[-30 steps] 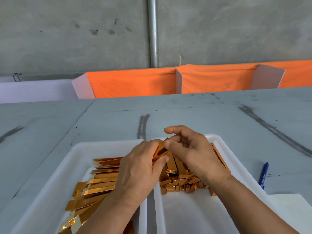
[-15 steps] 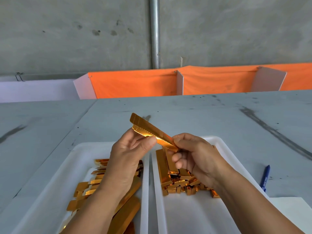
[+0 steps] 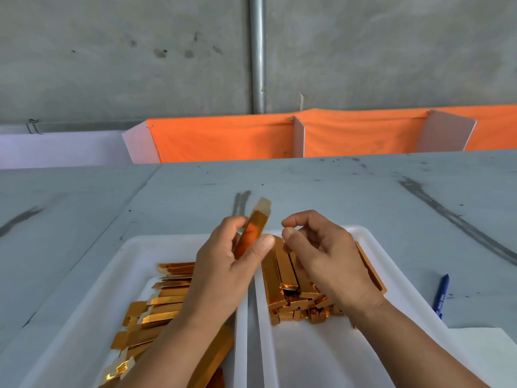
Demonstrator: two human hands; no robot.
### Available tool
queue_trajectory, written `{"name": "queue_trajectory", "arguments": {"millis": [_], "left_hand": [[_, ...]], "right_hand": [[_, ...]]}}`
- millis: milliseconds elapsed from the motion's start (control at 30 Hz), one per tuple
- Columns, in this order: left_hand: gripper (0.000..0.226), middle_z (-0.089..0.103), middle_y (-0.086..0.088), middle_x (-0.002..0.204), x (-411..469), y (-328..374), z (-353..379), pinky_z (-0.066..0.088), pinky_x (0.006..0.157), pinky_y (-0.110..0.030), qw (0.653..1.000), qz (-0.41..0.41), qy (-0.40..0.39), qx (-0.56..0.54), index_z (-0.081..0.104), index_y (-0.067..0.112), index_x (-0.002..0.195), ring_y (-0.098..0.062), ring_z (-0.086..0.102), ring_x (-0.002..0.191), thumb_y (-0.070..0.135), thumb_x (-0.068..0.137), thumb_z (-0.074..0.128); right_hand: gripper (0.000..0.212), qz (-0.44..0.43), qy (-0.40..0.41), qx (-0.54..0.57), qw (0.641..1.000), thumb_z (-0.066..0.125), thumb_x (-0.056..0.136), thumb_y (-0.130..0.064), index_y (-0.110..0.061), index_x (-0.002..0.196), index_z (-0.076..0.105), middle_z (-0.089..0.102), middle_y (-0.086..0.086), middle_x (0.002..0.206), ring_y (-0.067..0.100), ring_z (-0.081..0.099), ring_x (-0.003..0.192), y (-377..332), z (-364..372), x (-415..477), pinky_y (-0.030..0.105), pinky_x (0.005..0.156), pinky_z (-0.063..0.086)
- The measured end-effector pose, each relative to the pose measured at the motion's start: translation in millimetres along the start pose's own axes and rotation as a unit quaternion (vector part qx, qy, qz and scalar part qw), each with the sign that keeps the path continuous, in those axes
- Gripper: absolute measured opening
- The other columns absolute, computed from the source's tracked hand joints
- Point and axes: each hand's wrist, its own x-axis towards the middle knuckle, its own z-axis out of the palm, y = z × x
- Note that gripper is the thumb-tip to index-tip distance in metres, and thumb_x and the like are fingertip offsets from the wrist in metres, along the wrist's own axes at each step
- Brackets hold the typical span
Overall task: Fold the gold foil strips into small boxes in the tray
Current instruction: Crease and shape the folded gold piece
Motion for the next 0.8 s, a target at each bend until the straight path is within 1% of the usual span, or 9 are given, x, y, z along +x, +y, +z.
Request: {"name": "queue_trajectory", "arguments": {"millis": [67,167,300,400,533,633,700,733,800], "left_hand": [[0.047,0.054,0.014,0.083,-0.6,-1.9,5.4,0.052,0.063,-0.022,0.997,0.008,0.000,0.071,0.047,0.041,0.105,-0.009,0.060,0.078,0.077,0.075,0.045],[0.050,0.053,0.012,0.075,-1.0,-4.7,9.4,0.050,0.055,-0.019,0.990,0.001,0.003,0.140,0.038,0.035,0.102,-0.009,0.061,0.066,0.076,0.073,0.034],[0.050,0.054,0.008,0.066,-1.2,-6.3,12.2,0.050,0.050,-0.020,0.981,0.009,0.002,0.193,0.033,0.032,0.099,-0.006,0.059,0.056,0.075,0.074,0.023],[0.052,0.054,0.007,0.063,-2.0,-6.5,14.8,0.048,0.047,-0.019,0.979,0.018,-0.004,0.203,0.034,0.032,0.097,-0.005,0.058,0.053,0.076,0.074,0.019],[0.052,0.052,0.009,0.066,-2.6,-6.0,16.0,0.043,0.046,-0.014,0.975,0.020,-0.008,0.223,0.032,0.035,0.101,-0.004,0.056,0.055,0.076,0.073,0.016],[0.054,0.049,0.009,0.064,-2.8,-5.2,16.3,0.037,0.043,-0.013,0.972,0.034,-0.009,0.231,0.035,0.033,0.103,-0.005,0.053,0.054,0.075,0.074,0.016],[0.059,0.047,0.010,0.063,-3.6,-4.1,16.6,0.036,0.045,-0.013,0.969,0.046,-0.012,0.242,0.040,0.031,0.107,-0.004,0.051,0.053,0.074,0.075,0.016],[0.062,0.047,0.011,0.064,-4.2,-3.4,17.0,0.036,0.046,-0.013,0.967,0.052,-0.017,0.248,0.042,0.030,0.110,-0.004,0.051,0.054,0.074,0.075,0.016],[0.063,0.046,0.013,0.065,-5.4,-1.9,17.6,0.036,0.048,-0.011,0.966,0.061,-0.028,0.251,0.043,0.030,0.115,-0.003,0.051,0.056,0.073,0.076,0.018]], "right_hand": [[0.008,-0.033,0.010,0.008,0.999,0.065,0.093,-0.030,-0.037,0.096,0.066,0.067,0.001,0.074,0.019,0.061,0.062,1.3,1.9,-2.5,0.023,0.055,0.052],[0.007,-0.046,0.017,-0.004,0.999,0.068,0.091,-0.027,-0.034,0.094,0.069,0.068,0.000,0.074,0.020,0.063,0.066,2.8,4.3,-3.8,0.026,0.062,0.056],[0.010,-0.037,0.011,-0.044,0.998,0.067,0.090,-0.032,-0.037,0.098,0.069,0.071,-0.009,0.076,0.005,0.065,0.067,4.1,6.4,-3.0,0.012,0.063,0.052],[0.014,-0.018,0.016,-0.050,0.998,0.066,0.090,-0.033,-0.040,0.102,0.067,0.070,-0.015,0.079,-0.001,0.065,0.071,3.5,7.9,-2.3,0.008,0.064,0.049],[0.016,-0.003,0.023,-0.037,0.999,0.066,0.091,-0.032,-0.040,0.105,0.068,0.071,-0.014,0.080,0.007,0.066,0.067,2.8,7.1,-1.8,0.014,0.063,0.054],[0.016,0.026,-0.001,-0.003,1.000,0.066,0.092,-0.030,-0.037,0.106,0.069,0.070,-0.009,0.078,0.016,0.062,0.061,1.6,7.2,-1.1,0.029,0.062,0.057],[0.013,0.044,-0.030,0.030,0.998,0.064,0.094,-0.026,-0.035,0.103,0.069,0.066,-0.005,0.068,0.016,0.054,0.053,1.8,5.6,0.3,0.033,0.054,0.052],[0.013,0.046,-0.042,0.040,0.997,0.063,0.095,-0.024,-0.034,0.099,0.069,0.061,-0.004,0.062,0.016,0.049,0.049,1.9,4.3,0.7,0.031,0.048,0.046],[0.019,0.039,-0.050,0.036,0.997,0.058,0.097,-0.020,-0.034,0.093,0.070,0.055,-0.001,0.059,0.015,0.043,0.048,2.4,1.7,1.2,0.027,0.044,0.039]]}}
